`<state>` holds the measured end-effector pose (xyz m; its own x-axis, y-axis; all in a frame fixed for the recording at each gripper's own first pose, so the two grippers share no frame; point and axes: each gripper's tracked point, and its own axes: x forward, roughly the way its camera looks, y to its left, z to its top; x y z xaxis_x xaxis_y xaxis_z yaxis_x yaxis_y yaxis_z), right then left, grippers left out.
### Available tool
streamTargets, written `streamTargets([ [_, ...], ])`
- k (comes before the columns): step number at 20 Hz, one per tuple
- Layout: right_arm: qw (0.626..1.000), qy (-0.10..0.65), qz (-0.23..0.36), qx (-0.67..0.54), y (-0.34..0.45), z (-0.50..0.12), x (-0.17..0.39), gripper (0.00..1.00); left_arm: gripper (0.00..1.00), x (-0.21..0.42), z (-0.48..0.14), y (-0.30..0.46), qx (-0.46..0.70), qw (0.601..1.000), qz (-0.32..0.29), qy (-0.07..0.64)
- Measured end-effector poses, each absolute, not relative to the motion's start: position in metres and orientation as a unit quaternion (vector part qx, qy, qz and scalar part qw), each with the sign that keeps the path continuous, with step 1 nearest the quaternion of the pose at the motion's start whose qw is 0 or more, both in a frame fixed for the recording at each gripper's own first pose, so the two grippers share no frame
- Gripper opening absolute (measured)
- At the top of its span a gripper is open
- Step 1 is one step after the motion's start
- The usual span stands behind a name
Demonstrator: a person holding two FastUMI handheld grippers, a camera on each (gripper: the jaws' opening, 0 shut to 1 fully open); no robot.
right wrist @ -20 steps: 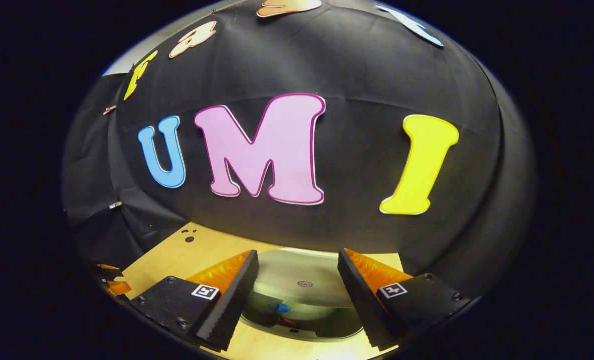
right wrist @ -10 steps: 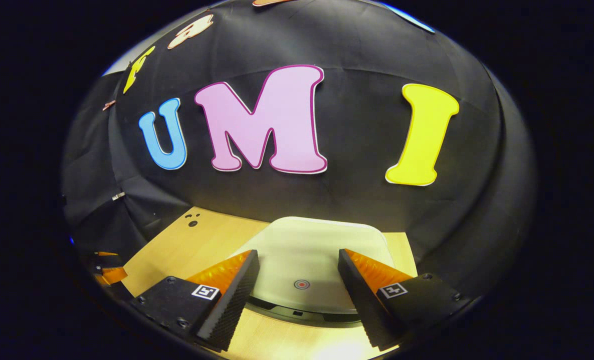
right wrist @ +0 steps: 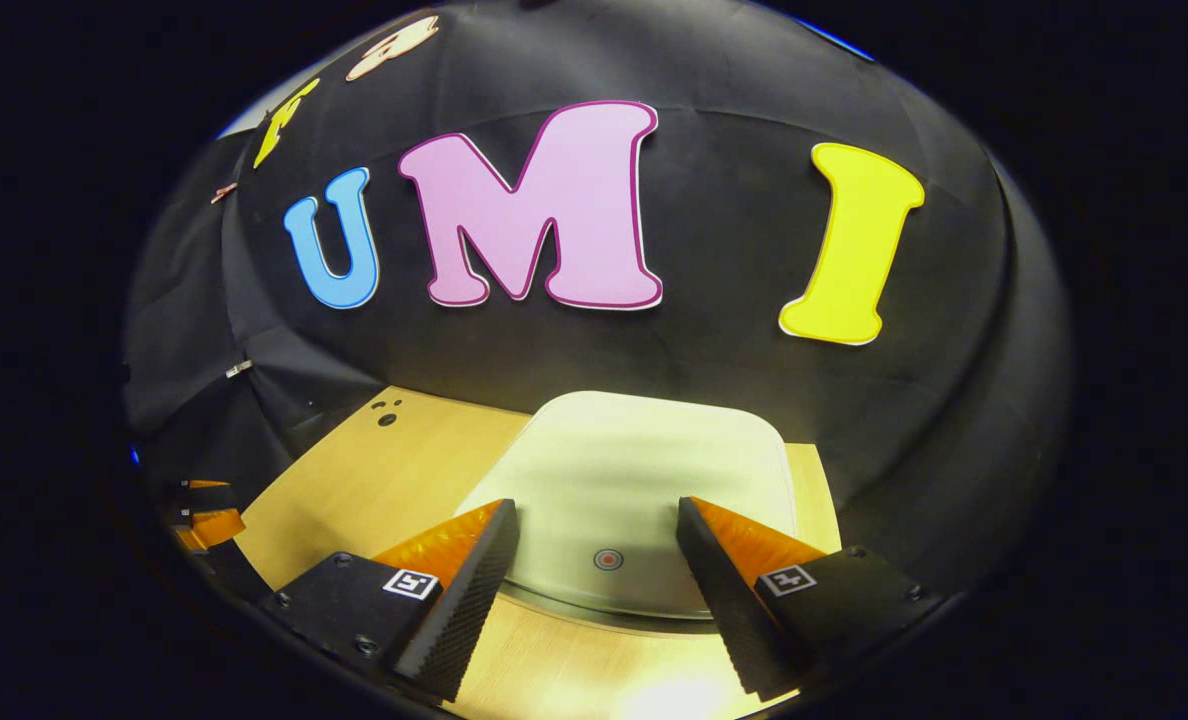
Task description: Press the lid of the desktop garbage bin to open it, pick up the crumpled paper on the desktop and throw it into the bin, then pick up the pop can on the desktop and drop it into the bin, and finally close the garbage bin lid.
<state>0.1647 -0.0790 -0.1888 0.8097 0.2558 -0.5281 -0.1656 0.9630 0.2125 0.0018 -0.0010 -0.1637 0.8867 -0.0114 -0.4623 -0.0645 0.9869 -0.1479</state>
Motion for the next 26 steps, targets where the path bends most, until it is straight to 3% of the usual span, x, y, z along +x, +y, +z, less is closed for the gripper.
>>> streamTargets([
  [4,0.946,0.295,0.120,0.067,-0.074,-0.202,0.161,1.00,0.96,0.005,-0.165,-0.004,-0.079,0.968,0.012,0.240],
  [5,0.947,0.291,0.120,0.067,-0.075,-0.202,0.162,0.95,0.96,0.006,-0.165,-0.005,-0.080,0.967,0.011,0.240],
  [6,0.946,0.294,0.120,0.069,-0.074,-0.203,0.161,1.00,0.96,0.006,-0.166,-0.006,-0.080,0.967,0.010,0.240],
  [13,0.949,0.281,0.123,0.077,-0.075,-0.206,0.160,1.00,0.96,0.010,-0.170,-0.015,-0.079,0.966,0.001,0.245],
  [14,0.948,0.282,0.119,0.081,-0.074,-0.208,0.161,0.96,0.96,0.011,-0.170,-0.016,-0.079,0.966,0.000,0.244],
  [15,0.947,0.289,0.119,0.077,-0.073,-0.213,0.158,1.00,0.96,0.012,-0.169,-0.018,-0.079,0.967,-0.002,0.243],
  [16,0.951,0.278,0.116,0.075,-0.073,-0.211,0.162,0.96,0.96,0.012,-0.169,-0.019,-0.079,0.967,-0.004,0.243],
  [17,0.950,0.281,0.113,0.080,-0.074,-0.211,0.159,1.00,0.96,0.012,-0.168,-0.020,-0.078,0.967,-0.004,0.243],
  [26,0.956,0.247,0.122,0.104,-0.067,-0.188,0.152,1.00,0.96,0.012,-0.163,-0.014,-0.076,0.969,-0.002,0.237],
])
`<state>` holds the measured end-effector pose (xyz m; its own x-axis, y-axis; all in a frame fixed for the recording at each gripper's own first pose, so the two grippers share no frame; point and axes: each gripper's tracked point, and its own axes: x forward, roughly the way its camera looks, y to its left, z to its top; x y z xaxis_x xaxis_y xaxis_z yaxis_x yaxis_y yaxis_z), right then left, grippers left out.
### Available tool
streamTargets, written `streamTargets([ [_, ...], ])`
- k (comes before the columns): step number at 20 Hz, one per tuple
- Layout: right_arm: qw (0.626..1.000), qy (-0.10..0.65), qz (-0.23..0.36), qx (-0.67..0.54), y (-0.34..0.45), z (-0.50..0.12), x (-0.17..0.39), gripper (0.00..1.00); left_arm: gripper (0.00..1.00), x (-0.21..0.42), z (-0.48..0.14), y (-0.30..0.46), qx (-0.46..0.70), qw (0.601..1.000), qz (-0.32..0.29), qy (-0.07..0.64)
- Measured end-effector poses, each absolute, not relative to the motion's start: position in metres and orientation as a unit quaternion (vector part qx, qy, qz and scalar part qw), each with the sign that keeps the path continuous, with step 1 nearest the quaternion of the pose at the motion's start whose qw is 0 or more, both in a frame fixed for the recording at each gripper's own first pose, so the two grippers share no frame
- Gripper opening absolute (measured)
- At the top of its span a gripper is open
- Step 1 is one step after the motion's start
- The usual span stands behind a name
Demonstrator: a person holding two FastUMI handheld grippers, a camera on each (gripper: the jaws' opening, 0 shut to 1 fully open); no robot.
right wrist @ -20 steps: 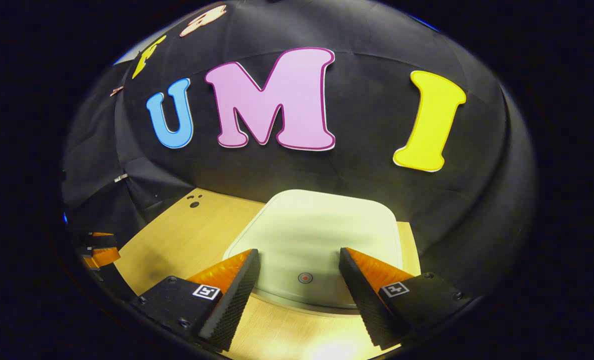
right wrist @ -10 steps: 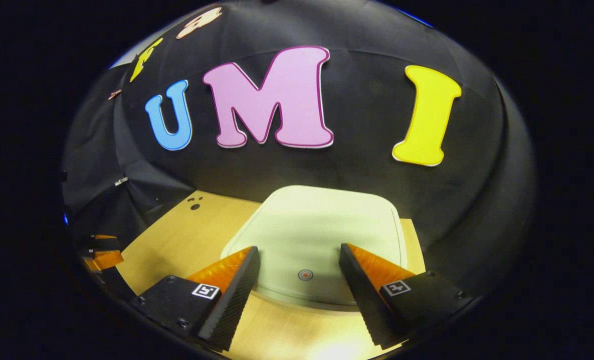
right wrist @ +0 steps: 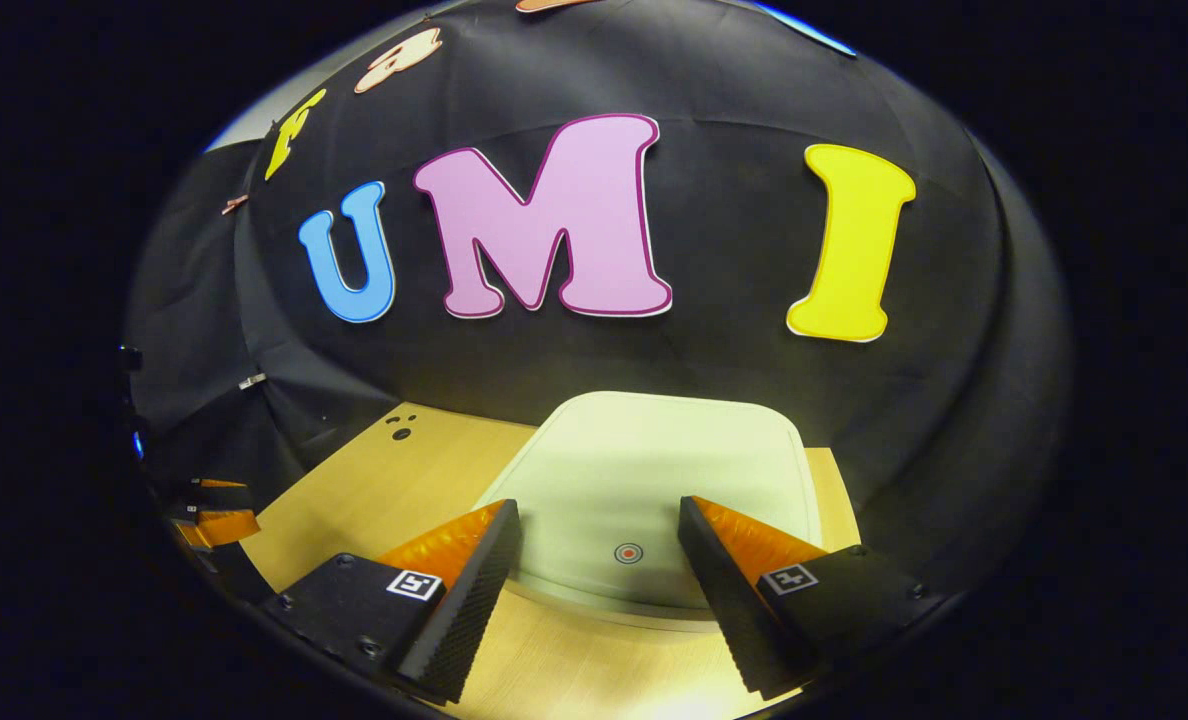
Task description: Press the lid of the desktop garbage bin to open it, pick up the crumpled paper on the desktop and throw it into the bin, then pick up the pop can on the desktop and drop it into the bin, and finally close the garbage bin lid.
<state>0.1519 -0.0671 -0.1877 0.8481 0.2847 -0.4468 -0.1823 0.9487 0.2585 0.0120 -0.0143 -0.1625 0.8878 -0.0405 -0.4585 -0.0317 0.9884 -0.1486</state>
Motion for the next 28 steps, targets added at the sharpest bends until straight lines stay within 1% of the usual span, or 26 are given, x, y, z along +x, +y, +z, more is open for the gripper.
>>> streamTargets([
  [5,0.961,0.219,0.133,0.107,-0.055,-0.161,0.131,0.99,0.96,0.014,-0.159,-0.012,-0.072,0.970,-0.004,0.232],
  [12,0.956,0.203,0.172,0.124,-0.019,-0.132,0.090,0.99,0.96,0.018,-0.154,-0.020,-0.065,0.972,-0.014,0.227],
  [20,0.950,0.198,0.215,0.113,0.020,-0.135,0.047,0.99,0.96,0.020,-0.151,-0.023,-0.060,0.973,-0.021,0.224],
  [28,0.946,0.203,0.219,0.122,0.041,-0.143,0.022,0.99,0.96,0.018,-0.148,-0.022,-0.060,0.974,-0.023,0.219],
])
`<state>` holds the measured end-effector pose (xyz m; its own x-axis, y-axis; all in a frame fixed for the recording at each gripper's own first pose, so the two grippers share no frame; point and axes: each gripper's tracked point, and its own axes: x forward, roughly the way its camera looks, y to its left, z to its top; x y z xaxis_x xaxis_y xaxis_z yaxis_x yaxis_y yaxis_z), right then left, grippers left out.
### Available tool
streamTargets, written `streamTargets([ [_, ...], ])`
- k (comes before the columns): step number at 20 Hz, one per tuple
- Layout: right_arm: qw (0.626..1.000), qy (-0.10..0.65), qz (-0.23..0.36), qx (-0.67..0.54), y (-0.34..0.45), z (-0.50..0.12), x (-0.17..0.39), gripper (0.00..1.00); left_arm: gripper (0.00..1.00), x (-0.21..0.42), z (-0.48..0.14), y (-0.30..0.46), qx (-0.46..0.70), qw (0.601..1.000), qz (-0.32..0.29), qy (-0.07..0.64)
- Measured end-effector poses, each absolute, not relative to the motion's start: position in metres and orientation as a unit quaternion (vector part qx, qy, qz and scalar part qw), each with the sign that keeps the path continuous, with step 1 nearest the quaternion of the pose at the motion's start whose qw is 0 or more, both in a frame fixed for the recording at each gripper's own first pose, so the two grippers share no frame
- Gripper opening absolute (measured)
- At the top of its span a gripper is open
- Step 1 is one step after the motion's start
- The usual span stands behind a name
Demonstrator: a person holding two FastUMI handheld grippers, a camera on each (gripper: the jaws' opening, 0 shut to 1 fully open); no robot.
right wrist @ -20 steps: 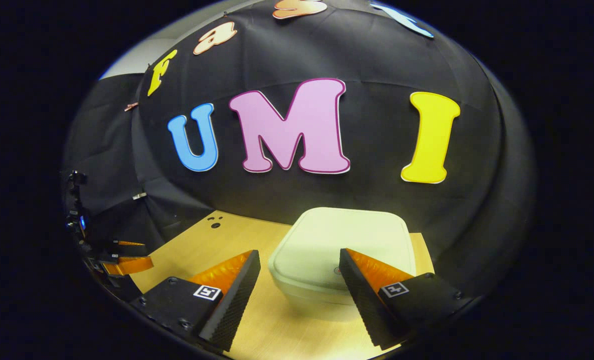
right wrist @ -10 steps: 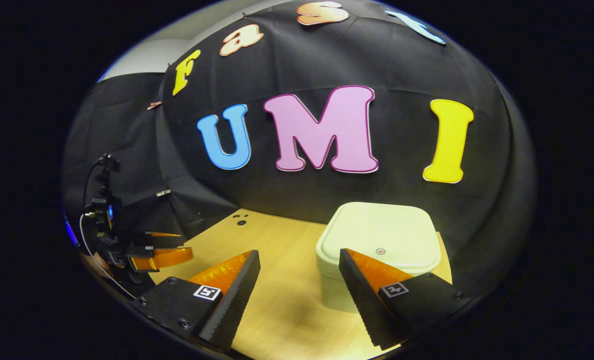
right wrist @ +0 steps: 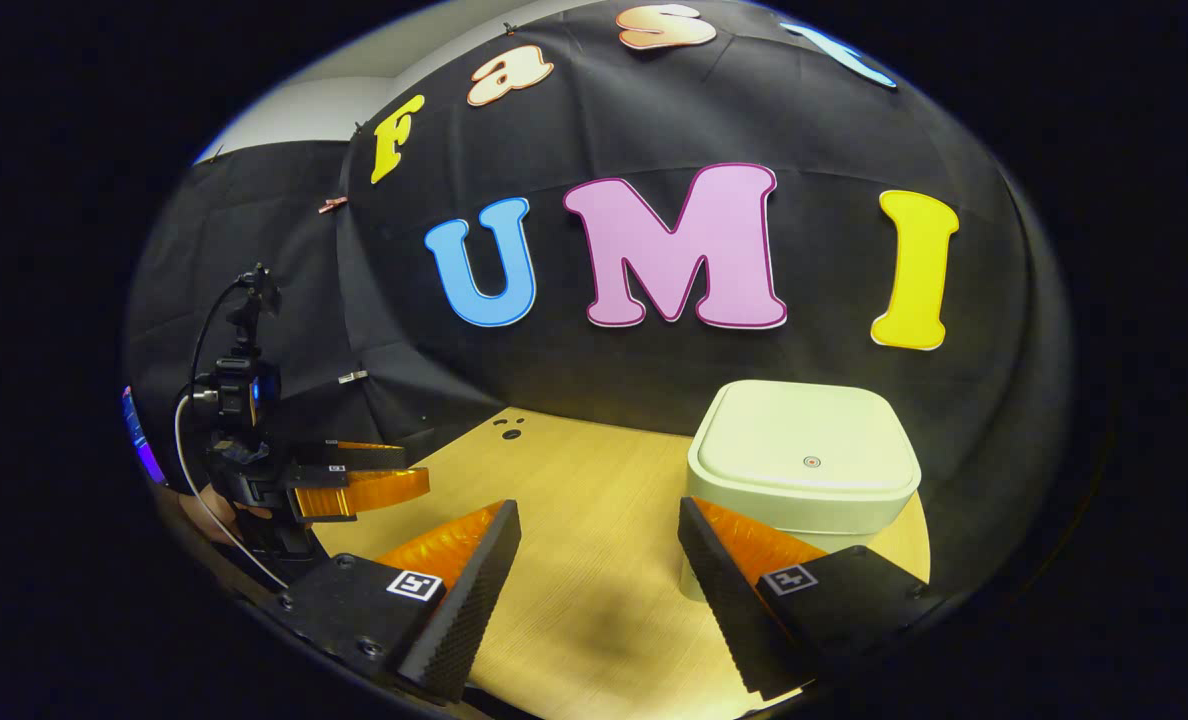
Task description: Press the lid of the desktop garbage bin to open it, pick up the crumpled paper on the desktop and throw it into the bin, then pick up the pop can on the desktop and drop it into the bin, and finally close the garbage bin lid.
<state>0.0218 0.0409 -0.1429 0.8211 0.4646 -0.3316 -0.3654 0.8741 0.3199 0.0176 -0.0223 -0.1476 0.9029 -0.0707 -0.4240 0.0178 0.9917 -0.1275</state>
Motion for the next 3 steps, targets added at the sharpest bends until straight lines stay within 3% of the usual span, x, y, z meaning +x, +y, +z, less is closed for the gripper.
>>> streamTargets([
  [3,0.945,0.212,0.219,0.121,0.0458,-0.1500,0.0126,0.99,0.96,0.0154,-0.1467,-0.0217,-0.061,0.974,-0.024,0.217],
])
